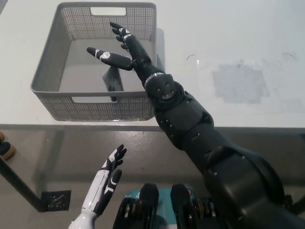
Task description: Use the right hand to pick up a shampoo and place it into a container on the left side
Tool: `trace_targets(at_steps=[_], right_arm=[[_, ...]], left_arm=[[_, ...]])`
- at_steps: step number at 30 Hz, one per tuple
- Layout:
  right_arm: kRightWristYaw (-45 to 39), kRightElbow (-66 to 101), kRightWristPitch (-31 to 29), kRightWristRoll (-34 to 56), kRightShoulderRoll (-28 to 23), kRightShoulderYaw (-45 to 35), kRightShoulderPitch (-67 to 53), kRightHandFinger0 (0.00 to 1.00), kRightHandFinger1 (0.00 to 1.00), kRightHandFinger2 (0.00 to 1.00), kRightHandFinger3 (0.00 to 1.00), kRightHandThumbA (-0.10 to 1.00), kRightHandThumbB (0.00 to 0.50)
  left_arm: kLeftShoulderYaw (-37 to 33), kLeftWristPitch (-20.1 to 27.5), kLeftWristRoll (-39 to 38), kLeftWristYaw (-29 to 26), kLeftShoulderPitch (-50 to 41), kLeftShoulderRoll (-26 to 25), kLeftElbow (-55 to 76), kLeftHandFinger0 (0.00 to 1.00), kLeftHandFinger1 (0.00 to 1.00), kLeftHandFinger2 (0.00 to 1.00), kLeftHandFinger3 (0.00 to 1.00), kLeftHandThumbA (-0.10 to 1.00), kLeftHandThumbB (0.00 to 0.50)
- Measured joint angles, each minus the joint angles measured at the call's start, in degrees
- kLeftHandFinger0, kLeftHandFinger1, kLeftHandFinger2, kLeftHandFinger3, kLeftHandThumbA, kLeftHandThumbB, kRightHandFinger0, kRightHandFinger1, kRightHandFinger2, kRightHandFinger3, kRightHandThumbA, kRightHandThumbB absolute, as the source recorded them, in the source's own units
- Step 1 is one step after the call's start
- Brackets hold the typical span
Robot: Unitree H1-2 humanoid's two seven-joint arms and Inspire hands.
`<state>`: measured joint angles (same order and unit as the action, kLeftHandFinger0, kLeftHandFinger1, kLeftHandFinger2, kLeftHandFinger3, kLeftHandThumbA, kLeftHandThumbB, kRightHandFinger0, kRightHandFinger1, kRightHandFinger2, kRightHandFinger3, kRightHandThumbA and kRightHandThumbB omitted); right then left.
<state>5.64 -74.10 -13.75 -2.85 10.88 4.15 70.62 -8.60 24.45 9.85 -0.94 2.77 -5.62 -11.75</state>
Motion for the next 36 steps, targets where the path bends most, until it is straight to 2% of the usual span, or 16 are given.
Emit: trace_targets(at_steps=[1, 2, 3, 6, 9, 10, 13, 15, 19, 21, 24, 28, 29, 31, 35, 36], right_arm=[[-0.2, 1.3, -0.3, 0.1, -0.2, -0.3, 0.0, 1.0, 1.0, 1.0, 1.0, 1.0, 0.384], [-0.4, 2.6, -0.5, 0.2, -0.4, -0.5, 0.0, 1.0, 1.0, 1.0, 1.0, 1.0, 0.398], [-0.5, 5.1, -0.6, 0.3, -0.7, -0.6, -0.3, 1.0, 1.0, 1.0, 1.0, 1.0, 0.392], [-0.8, 12.4, -0.7, 0.4, -1.8, -0.8, -1.5, 1.0, 1.0, 1.0, 1.0, 1.0, 0.382], [-1.0, 19.3, -0.4, 0.5, -2.7, -0.8, -4.1, 1.0, 1.0, 1.0, 1.0, 1.0, 0.427], [-1.1, 22.1, -0.1, 0.5, -3.1, -0.8, -5.5, 1.0, 1.0, 1.0, 1.0, 1.0, 0.429], [-1.4, 28.5, 0.9, 0.7, -4.1, -0.8, -9.4, 1.0, 1.0, 1.0, 1.0, 1.0, 0.404], [-1.7, 32.4, 1.5, 0.9, -4.9, -0.9, -12.2, 1.0, 1.0, 1.0, 1.0, 0.96, 0.354], [-2.1, 40.5, 2.8, 1.7, -6.9, -1.5, -18.3, 1.0, 1.0, 1.0, 1.0, 0.99, 0.372], [-2.2, 44.6, 3.4, 2.1, -8.0, -2.1, -21.6, 1.0, 1.0, 1.0, 1.0, 1.0, 0.339], [-2.3, 50.3, 4.2, 2.6, -9.6, -2.9, -26.5, 1.0, 1.0, 1.0, 1.0, 1.0, 0.325], [-2.4, 59.0, 5.3, 3.6, -11.8, -3.8, -34.6, 1.0, 1.0, 1.0, 1.0, 0.96, 0.347], [-2.5, 61.0, 5.4, 3.9, -12.1, -4.0, -36.7, 1.0, 1.0, 1.0, 1.0, 0.96, 0.307], [-2.5, 64.5, 5.5, 4.3, -12.6, -4.1, -40.4, 1.0, 1.0, 1.0, 1.0, 0.97, 0.274], [-2.6, 73.0, 5.2, 5.2, -13.0, -4.3, -50.9, 1.0, 1.0, 1.0, 1.0, 1.0, 0.273], [-2.8, 75.7, 4.9, 5.7, -13.0, -4.3, -54.3, 1.0, 1.0, 1.0, 1.0, 0.99, 0.245]], left_arm=[[0.0, 0.0, 0.0, 0.0, 0.0, 0.0, 0.0, 1.0, 1.0, 1.0, 1.0, 1.0, 0.285], [0.0, 0.0, 0.0, 0.0, 0.0, 0.0, 0.0, 1.0, 1.0, 1.0, 1.0, 1.0, 0.28], [0.0, -0.1, 0.0, 0.0, 0.1, 0.0, 0.0, 1.0, 1.0, 1.0, 1.0, 1.0, 0.278], [0.0, -0.3, 0.0, 0.0, 0.0, 0.0, 0.0, 1.0, 1.0, 1.0, 1.0, 1.0, 0.296], [0.0, -0.3, 0.0, 0.0, 0.0, 0.0, -0.2, 1.0, 1.0, 1.0, 1.0, 1.0, 0.295], [0.0, -0.4, 0.0, 0.0, 0.0, 0.0, -0.3, 1.0, 1.0, 1.0, 1.0, 1.0, 0.3], [0.0, -0.4, 0.0, 0.0, 0.0, 0.0, -0.5, 1.0, 1.0, 1.0, 1.0, 1.0, 0.291], [0.0, -0.5, 0.0, 0.0, 0.0, 0.0, -0.6, 1.0, 1.0, 1.0, 1.0, 1.0, 0.297], [0.0, -0.5, 0.0, 0.0, 0.0, -0.1, -0.7, 1.0, 1.0, 1.0, 1.0, 1.0, 0.284], [0.0, -0.6, 0.0, 0.0, 0.0, -0.1, -0.8, 1.0, 1.0, 1.0, 1.0, 1.0, 0.275], [0.0, -0.7, 0.0, 0.0, 0.0, -0.1, -0.8, 1.0, 1.0, 1.0, 1.0, 1.0, 0.268], [0.0, -0.8, 0.0, 0.0, 0.0, -0.1, -1.1, 1.0, 1.0, 1.0, 1.0, 1.0, 0.269], [0.0, -0.8, 0.0, 0.0, 0.0, -0.1, -1.3, 1.0, 1.0, 1.0, 1.0, 1.0, 0.265], [0.0, -0.8, 0.0, 0.0, 0.0, -0.1, -1.6, 1.0, 1.0, 1.0, 1.0, 1.0, 0.263], [0.0, -0.8, 0.0, 0.0, 0.0, -0.1, -2.3, 1.0, 1.0, 1.0, 1.0, 1.0, 0.274], [0.1, -0.7, 0.0, 0.0, 0.0, -0.1, -2.3, 1.0, 1.0, 1.0, 1.0, 1.0, 0.279]])
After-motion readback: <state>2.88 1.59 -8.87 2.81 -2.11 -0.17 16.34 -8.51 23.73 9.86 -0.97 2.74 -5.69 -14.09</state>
